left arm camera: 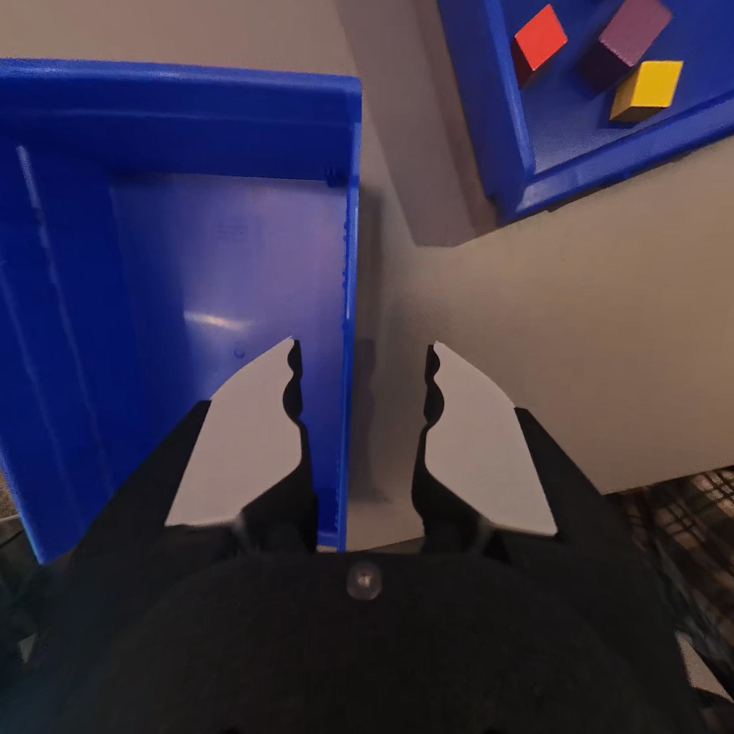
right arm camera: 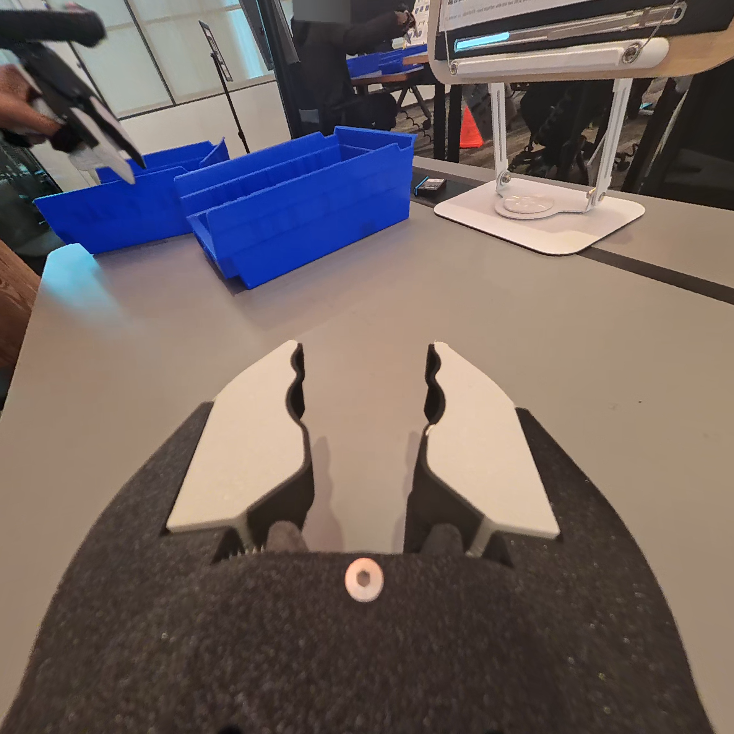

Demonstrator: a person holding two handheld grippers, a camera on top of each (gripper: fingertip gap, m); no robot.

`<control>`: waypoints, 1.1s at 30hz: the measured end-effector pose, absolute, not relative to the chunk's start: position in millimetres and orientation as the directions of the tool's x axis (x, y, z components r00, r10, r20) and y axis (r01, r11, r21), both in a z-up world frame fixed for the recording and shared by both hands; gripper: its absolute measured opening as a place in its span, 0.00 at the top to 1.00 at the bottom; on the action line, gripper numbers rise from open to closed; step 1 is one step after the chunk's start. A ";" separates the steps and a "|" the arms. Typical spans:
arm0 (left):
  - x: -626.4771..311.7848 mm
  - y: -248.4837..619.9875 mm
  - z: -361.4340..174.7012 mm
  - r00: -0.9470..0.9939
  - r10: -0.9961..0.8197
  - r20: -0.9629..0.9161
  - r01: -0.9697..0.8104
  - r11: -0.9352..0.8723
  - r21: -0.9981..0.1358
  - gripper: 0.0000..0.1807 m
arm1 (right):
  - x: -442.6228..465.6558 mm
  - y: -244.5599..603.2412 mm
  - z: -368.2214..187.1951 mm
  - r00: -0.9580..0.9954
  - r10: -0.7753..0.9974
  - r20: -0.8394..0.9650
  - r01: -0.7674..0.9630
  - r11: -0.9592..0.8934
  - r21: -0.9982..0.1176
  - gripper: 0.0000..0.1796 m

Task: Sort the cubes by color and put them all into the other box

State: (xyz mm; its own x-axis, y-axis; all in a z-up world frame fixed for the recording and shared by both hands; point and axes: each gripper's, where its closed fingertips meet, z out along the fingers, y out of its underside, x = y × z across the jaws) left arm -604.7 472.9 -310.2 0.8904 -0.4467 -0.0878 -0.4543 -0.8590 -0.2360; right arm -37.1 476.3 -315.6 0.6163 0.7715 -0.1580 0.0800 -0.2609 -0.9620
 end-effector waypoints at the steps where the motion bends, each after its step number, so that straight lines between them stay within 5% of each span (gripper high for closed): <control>1: -602.5 478.7 -317.9 0.890 -0.450 -0.073 -0.455 -0.866 -0.207 0.68 | -36.3 476.3 -314.9 0.619 0.771 -0.152 0.082 -0.256 -0.963 0.67; 6: -608.3 486.4 -339.4 0.879 -0.477 -0.029 -0.475 -0.867 -0.150 0.97 | -32.0 477.5 -310.8 0.625 0.765 -0.156 0.063 -0.249 -0.966 0.68; 18: -646.0 385.1 -338.8 0.714 -0.695 -0.088 -0.699 -0.715 -0.025 0.99 | -27.2 475.7 -301.6 0.639 0.754 -0.149 0.040 -0.227 -0.973 0.68; 33: -561.1 278.0 -338.4 0.229 -0.973 -0.036 -0.967 -0.232 0.110 0.97 | -21.3 462.3 -274.9 0.675 0.720 -0.160 -0.037 -0.183 -0.982 0.69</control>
